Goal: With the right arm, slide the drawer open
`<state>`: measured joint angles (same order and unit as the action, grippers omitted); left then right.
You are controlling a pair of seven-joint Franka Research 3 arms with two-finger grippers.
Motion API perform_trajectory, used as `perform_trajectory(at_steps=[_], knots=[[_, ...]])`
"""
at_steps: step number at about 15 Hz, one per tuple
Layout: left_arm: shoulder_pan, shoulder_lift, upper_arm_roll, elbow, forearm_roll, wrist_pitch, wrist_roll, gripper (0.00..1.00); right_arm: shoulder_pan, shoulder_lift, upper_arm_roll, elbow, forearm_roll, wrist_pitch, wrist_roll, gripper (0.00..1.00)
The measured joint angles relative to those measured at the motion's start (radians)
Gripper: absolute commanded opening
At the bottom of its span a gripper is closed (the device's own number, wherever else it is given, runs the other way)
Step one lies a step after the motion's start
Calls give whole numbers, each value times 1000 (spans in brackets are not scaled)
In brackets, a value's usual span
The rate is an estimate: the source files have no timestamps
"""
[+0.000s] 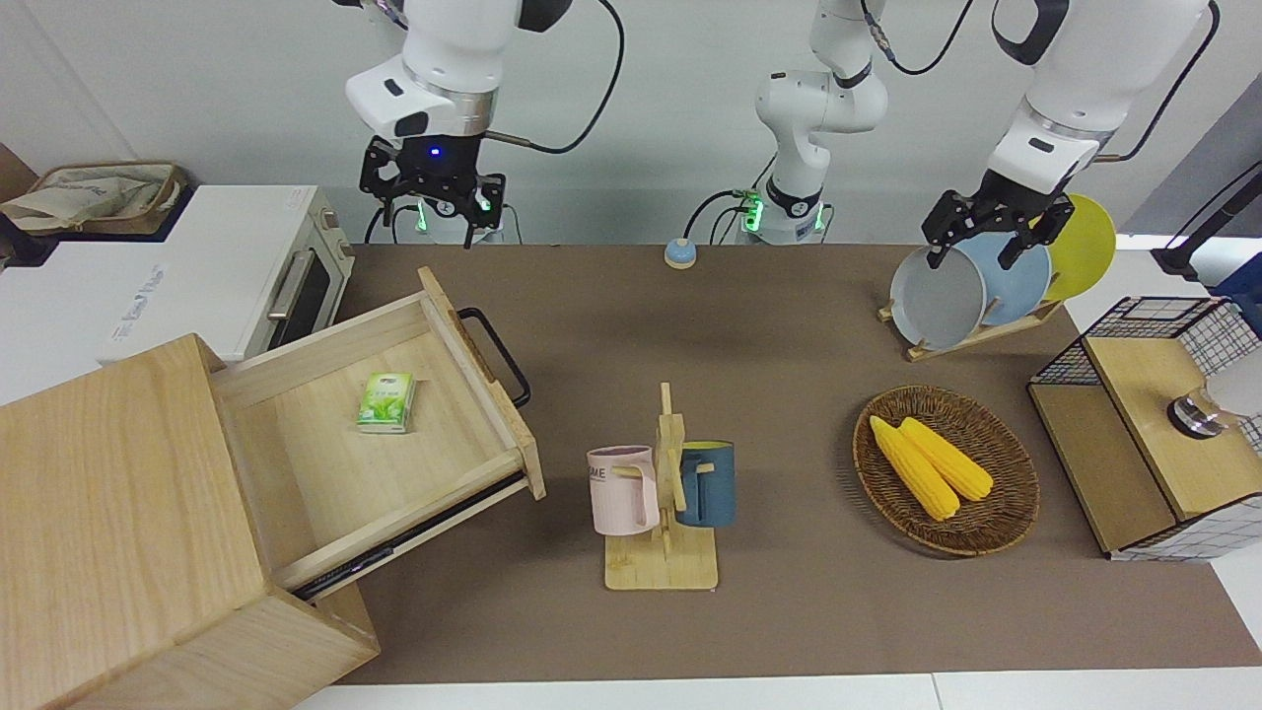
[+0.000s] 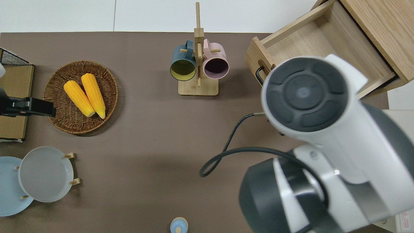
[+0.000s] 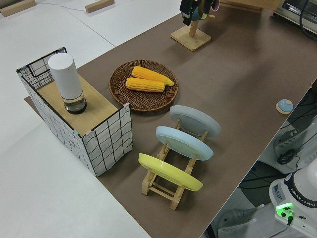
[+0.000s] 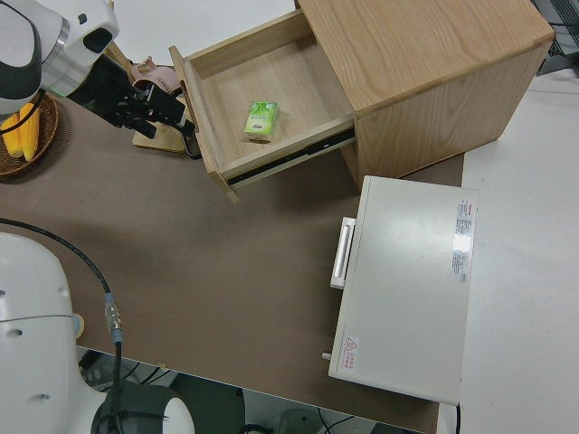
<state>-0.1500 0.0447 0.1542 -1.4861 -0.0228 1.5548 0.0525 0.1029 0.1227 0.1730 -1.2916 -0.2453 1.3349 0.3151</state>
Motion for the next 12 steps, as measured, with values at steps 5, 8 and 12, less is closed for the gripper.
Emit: perform_trajectory(at_steps=[5,8,12], knots=[[0,0,0,0,0,0,0,995,-202,-12,0,-3,116,0,-220,983],[0,0,0,0,0,0,0,995,-287,-9,0,-10,186,1,-319,985],[0,0,0,0,0,0,0,998,-306,-1,3,-18,193,9,-345,985]])
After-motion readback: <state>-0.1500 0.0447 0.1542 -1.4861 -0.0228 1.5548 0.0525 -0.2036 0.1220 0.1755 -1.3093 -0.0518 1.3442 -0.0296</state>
